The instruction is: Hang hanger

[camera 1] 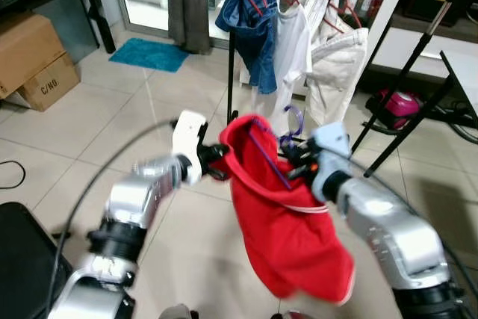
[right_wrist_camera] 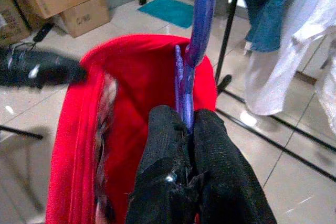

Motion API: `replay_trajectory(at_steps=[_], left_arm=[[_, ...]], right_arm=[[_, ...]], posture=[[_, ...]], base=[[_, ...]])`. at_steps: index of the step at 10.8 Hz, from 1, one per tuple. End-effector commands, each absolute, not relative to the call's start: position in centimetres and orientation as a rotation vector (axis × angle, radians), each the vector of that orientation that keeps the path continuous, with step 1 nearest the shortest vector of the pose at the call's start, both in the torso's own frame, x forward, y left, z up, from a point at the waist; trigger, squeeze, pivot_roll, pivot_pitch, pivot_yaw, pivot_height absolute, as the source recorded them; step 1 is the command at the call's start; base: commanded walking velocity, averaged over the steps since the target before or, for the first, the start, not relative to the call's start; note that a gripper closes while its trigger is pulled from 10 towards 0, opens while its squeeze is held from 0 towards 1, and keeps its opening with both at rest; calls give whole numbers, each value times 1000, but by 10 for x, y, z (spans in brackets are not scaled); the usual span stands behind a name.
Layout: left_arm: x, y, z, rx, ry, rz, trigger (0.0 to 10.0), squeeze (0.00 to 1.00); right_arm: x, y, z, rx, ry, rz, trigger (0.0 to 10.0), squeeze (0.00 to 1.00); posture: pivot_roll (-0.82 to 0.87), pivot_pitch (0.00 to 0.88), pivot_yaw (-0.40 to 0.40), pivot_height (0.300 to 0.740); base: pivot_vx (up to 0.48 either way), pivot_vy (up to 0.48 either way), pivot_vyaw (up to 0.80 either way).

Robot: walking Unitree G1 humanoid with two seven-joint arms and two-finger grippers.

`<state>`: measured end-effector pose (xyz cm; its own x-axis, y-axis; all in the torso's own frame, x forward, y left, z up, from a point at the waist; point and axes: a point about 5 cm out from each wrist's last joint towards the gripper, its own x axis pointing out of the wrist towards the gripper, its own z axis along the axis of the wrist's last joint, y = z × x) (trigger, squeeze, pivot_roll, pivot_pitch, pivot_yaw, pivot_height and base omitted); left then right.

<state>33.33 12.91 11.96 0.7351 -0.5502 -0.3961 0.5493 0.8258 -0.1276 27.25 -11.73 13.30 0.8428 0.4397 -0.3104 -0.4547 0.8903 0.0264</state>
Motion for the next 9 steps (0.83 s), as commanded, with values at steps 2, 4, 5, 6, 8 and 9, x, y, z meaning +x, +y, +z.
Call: replay_trajectory(at_steps=[2, 4, 5, 6, 8, 9], left_arm=[[343, 126, 135, 154, 383, -608, 0, 0], [341, 99, 150, 216, 365, -779, 0, 0], [338, 91, 152, 224, 361, -828, 0, 0], [332, 77, 156, 258, 352, -927, 0, 0], [329, 76, 152, 314, 390, -948, 0, 0], [328, 80, 153, 324, 395, -937, 0, 0]], right_arm=[[270, -110, 132, -78, 308, 505, 10000, 0], [262, -100, 124, -85, 341, 556, 10000, 0], [262, -99, 124, -86, 341, 556, 10000, 0], [262, -99, 123, -91, 344, 560, 10000, 0], [262, -99, 124, -95, 341, 560, 10000, 0], [263, -101, 124, -92, 337, 547, 10000, 0]], posture=[[-40, 0, -27, 740], [-44, 0, -25, 740], [-47, 0, -22, 740], [-48, 0, -20, 740], [-48, 0, -17, 740], [-47, 2, -17, 740]], base=[[0, 0, 0], [0, 0, 0], [0, 0, 0], [0, 0, 0], [0, 0, 0], [0, 0, 0]])
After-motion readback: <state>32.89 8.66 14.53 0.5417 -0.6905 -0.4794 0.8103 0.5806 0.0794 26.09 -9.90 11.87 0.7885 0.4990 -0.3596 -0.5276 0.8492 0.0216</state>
